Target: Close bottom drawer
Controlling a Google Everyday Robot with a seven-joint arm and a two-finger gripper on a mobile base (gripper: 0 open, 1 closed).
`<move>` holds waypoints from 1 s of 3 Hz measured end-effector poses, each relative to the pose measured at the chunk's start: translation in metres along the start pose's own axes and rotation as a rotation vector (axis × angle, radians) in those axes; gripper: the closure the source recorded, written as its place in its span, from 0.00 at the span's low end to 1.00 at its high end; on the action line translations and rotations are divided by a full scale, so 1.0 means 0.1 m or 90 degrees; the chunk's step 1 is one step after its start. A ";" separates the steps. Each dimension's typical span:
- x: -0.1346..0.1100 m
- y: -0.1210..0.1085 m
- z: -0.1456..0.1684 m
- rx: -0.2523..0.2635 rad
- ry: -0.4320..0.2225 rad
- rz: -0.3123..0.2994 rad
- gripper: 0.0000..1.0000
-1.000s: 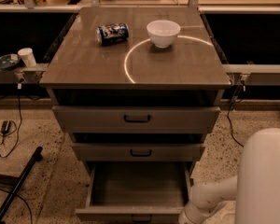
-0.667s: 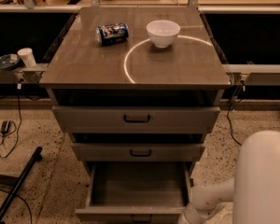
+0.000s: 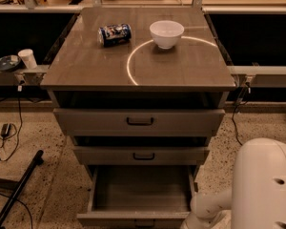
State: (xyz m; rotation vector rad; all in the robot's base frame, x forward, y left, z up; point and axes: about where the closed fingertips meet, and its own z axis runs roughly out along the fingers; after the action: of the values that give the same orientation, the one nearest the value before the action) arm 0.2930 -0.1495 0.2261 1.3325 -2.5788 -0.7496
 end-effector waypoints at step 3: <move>-0.20 -0.07 0.23 0.019 0.000 -0.032 0.00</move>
Offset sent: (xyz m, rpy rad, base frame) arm 0.0196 0.0256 -0.0203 -0.0016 -0.0762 0.0492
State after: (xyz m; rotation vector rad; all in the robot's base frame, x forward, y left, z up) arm 0.3025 -0.1288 0.2049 1.4115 -2.5757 -0.7222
